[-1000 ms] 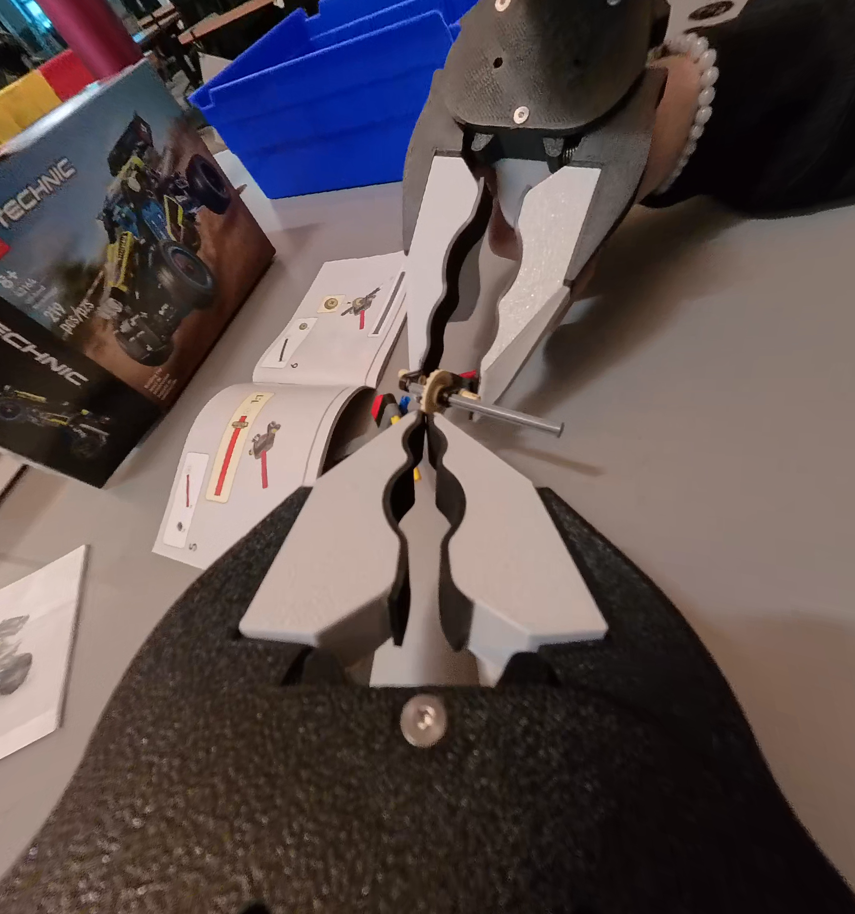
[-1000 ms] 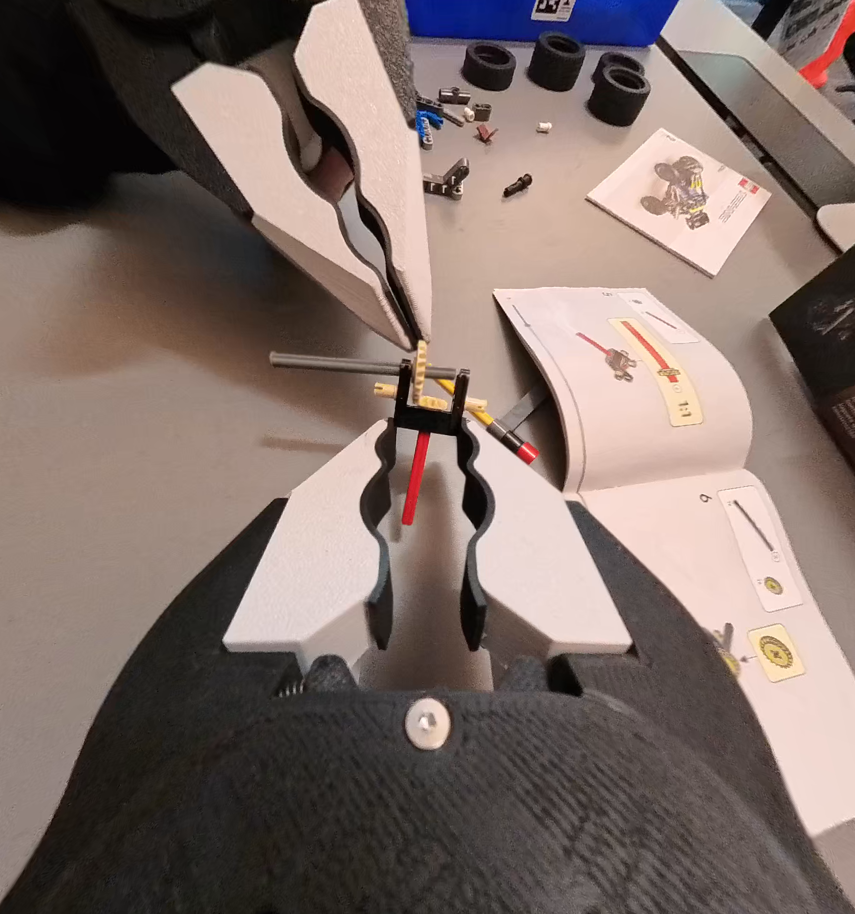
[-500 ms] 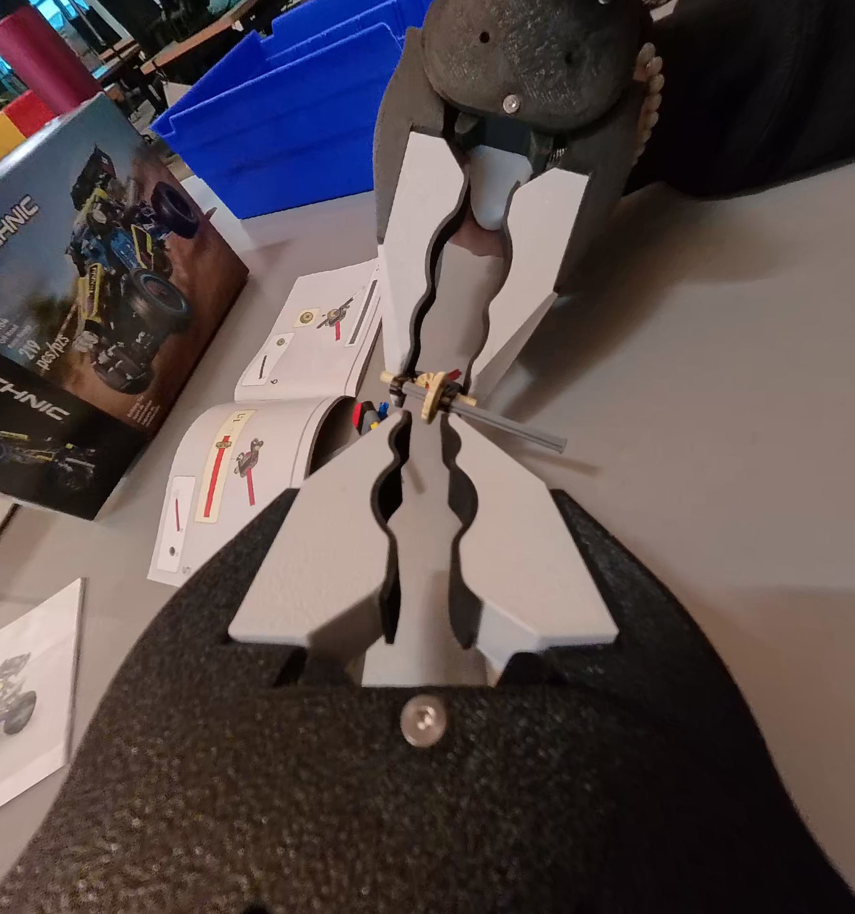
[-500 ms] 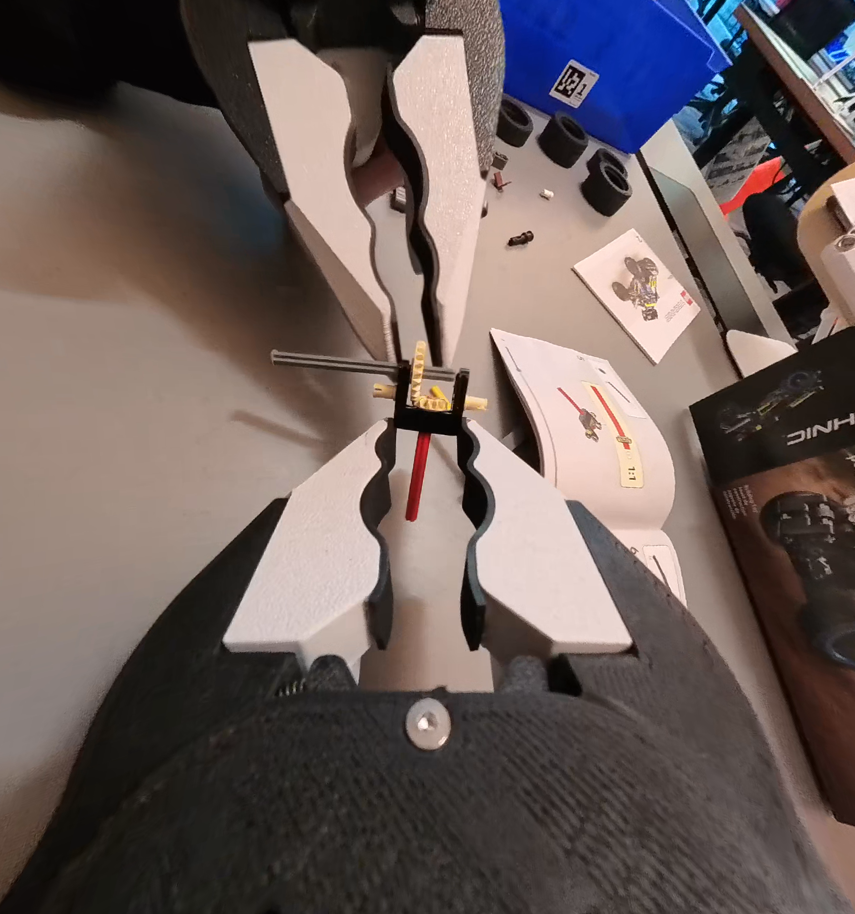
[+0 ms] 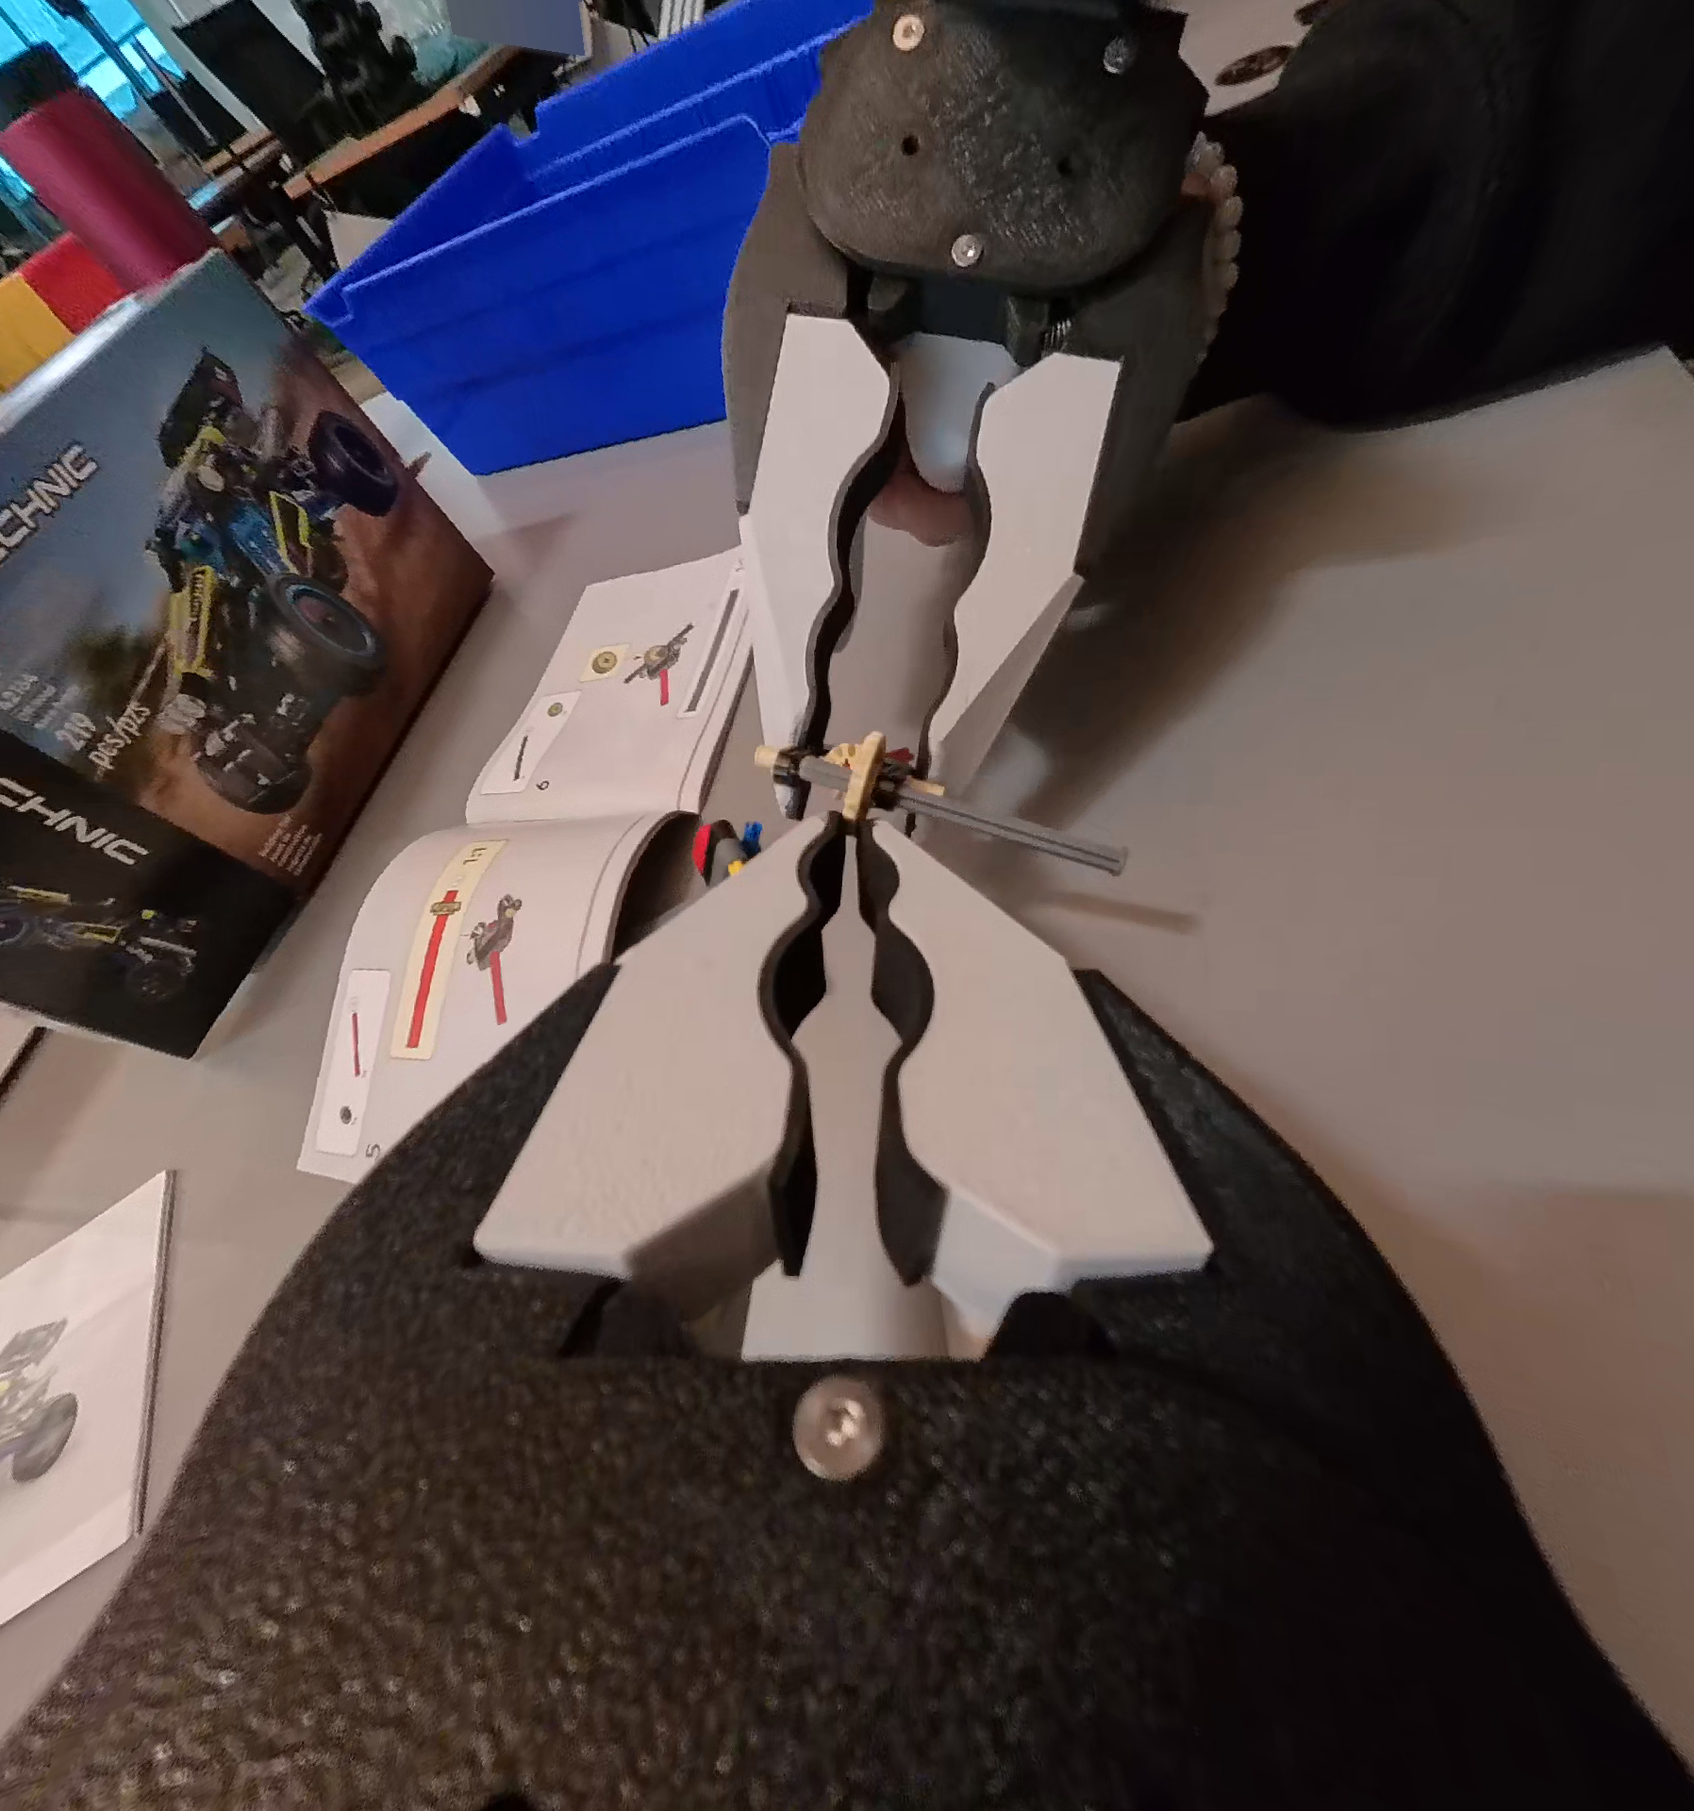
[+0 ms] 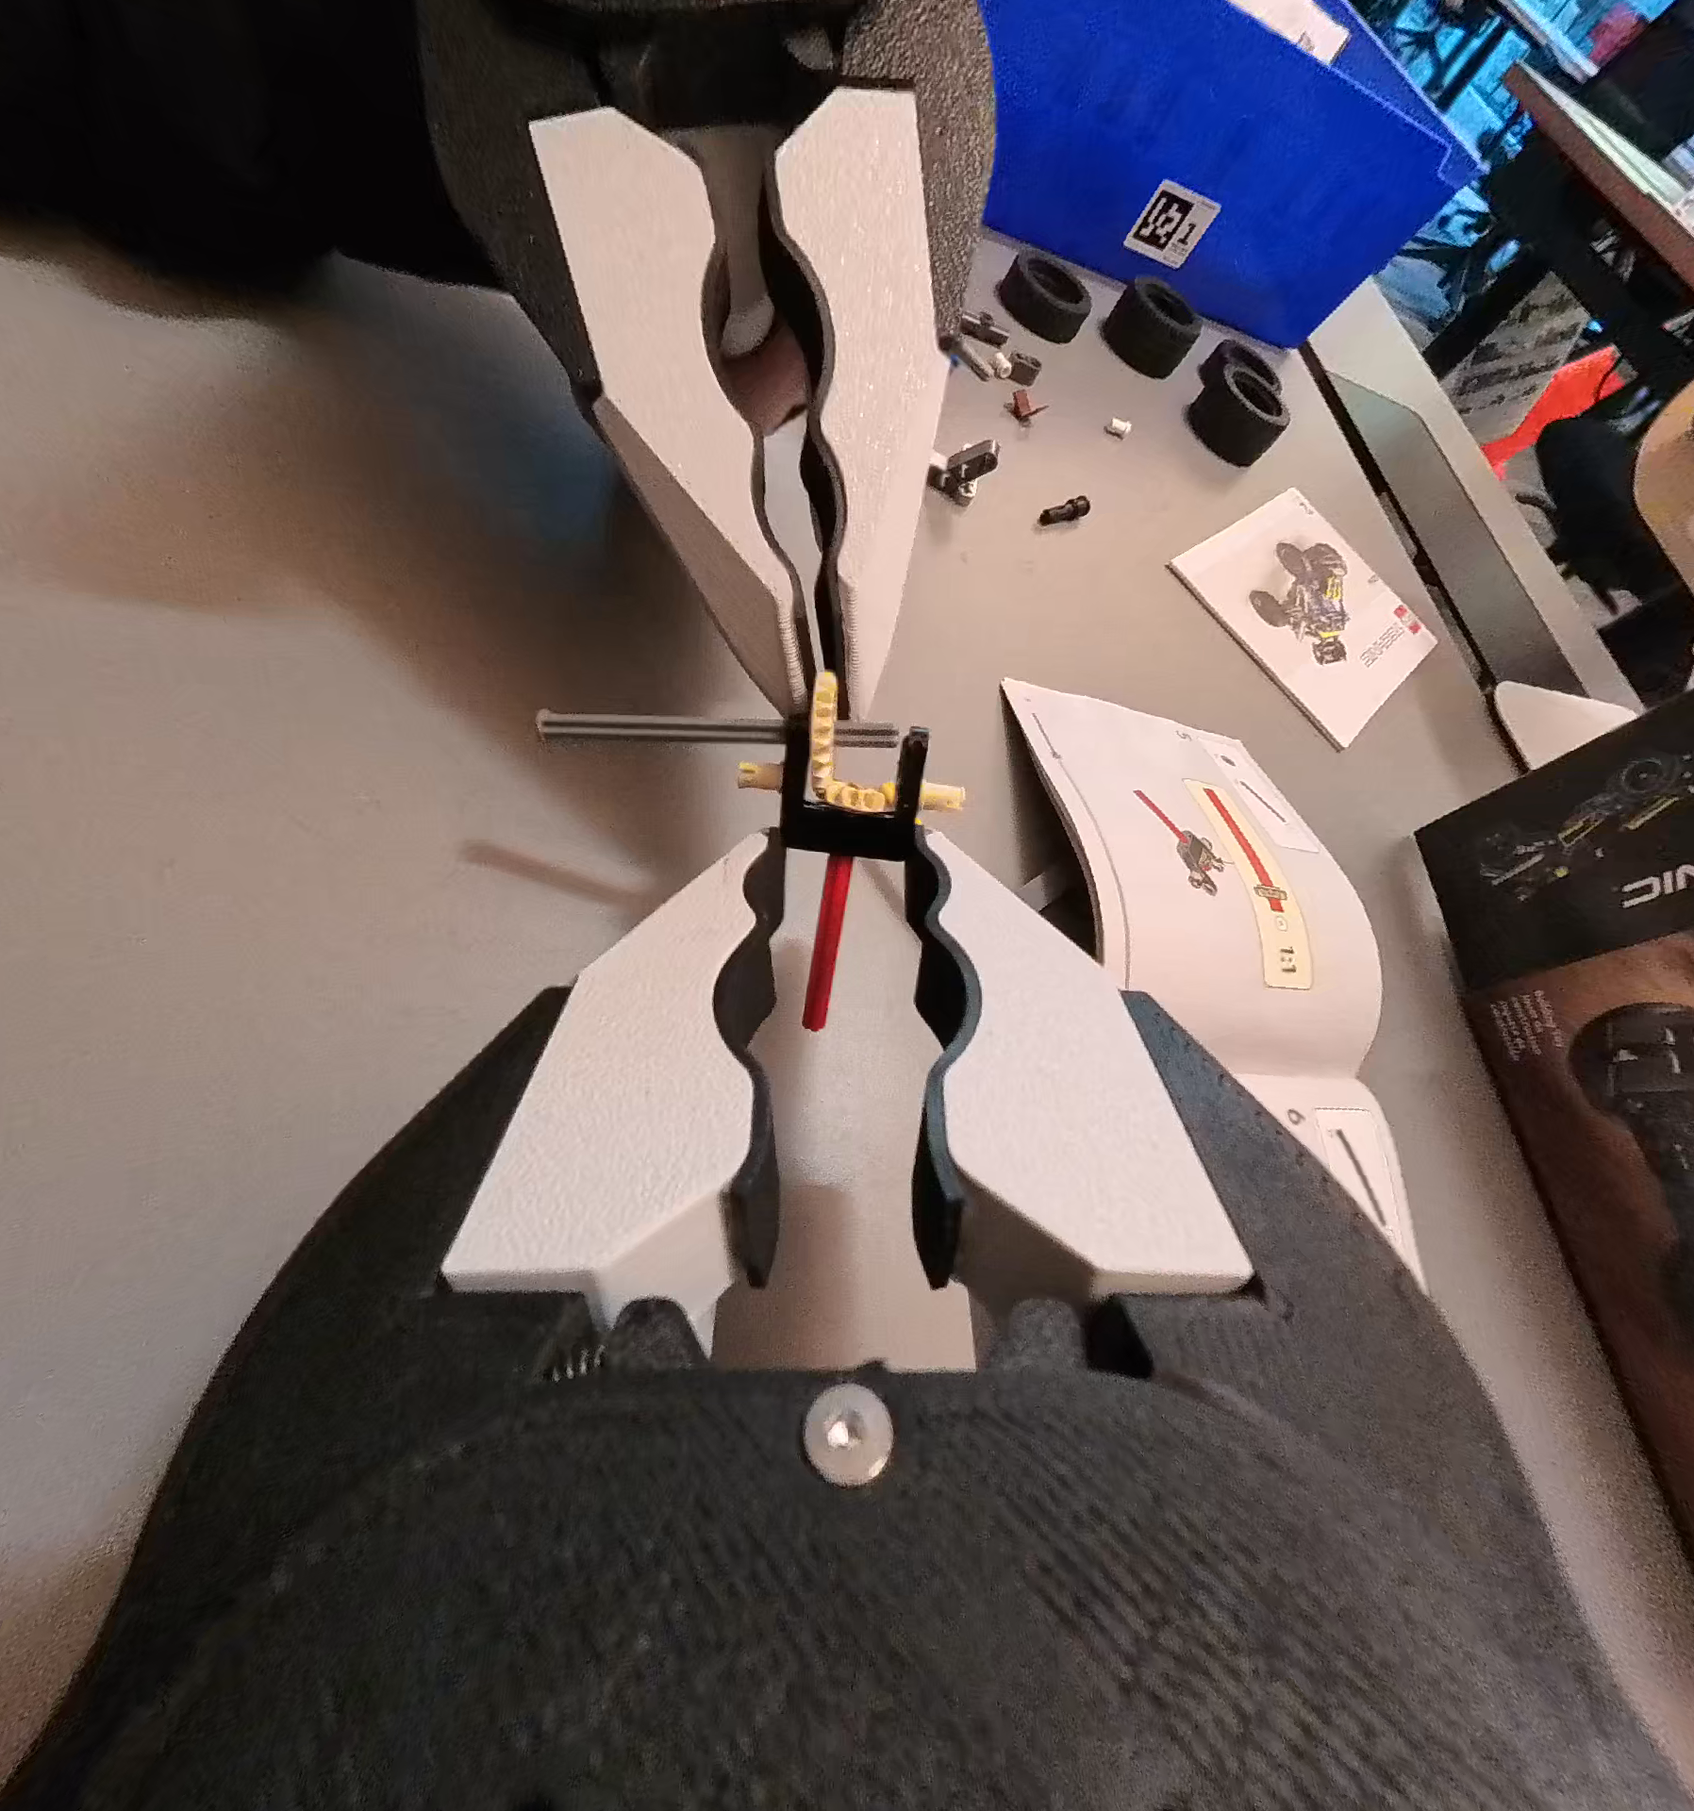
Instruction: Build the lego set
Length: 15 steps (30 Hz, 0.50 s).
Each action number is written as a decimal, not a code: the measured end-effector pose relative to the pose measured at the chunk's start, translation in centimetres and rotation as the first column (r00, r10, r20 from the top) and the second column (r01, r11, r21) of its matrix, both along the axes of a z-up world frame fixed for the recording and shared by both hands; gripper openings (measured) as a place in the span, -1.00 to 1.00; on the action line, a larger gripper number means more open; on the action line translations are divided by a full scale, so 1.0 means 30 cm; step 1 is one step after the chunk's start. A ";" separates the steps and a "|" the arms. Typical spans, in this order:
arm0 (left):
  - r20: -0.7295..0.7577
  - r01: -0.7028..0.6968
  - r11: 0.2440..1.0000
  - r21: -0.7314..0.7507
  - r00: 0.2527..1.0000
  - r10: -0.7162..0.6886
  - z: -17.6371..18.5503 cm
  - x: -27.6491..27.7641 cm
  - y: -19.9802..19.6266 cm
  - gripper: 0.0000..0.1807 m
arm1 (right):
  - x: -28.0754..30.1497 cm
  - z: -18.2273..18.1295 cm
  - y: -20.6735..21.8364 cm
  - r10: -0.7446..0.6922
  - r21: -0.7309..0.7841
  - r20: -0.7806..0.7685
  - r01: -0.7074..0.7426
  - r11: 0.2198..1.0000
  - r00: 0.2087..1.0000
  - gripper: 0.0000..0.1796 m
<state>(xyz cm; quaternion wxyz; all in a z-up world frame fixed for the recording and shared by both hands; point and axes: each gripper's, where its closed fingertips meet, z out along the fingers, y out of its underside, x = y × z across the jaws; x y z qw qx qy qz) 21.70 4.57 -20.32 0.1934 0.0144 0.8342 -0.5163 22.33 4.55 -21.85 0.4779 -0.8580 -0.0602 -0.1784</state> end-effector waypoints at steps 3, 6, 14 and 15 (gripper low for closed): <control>0.009 -0.014 1.000 -0.023 1.000 0.014 0.011 0.007 -0.003 -1.00 | 0.007 0.010 -0.002 -0.013 0.026 -0.018 0.013 1.000 1.000 -0.74; 0.041 -0.019 0.998 -0.055 0.999 0.021 0.036 0.008 -0.003 -1.00 | 0.008 0.033 0.001 -0.018 0.075 -0.045 0.021 0.997 0.999 -0.74; 0.096 -0.017 0.995 -0.095 0.995 0.026 0.078 -0.001 -0.006 -1.00 | 0.001 0.077 0.003 0.015 0.171 -0.042 -0.007 0.985 0.999 -0.74; 0.095 -0.018 0.995 -0.103 0.995 0.027 0.083 -0.001 -0.006 -1.00 | 0.002 0.084 0.004 0.014 0.183 -0.036 -0.007 0.983 0.999 -0.75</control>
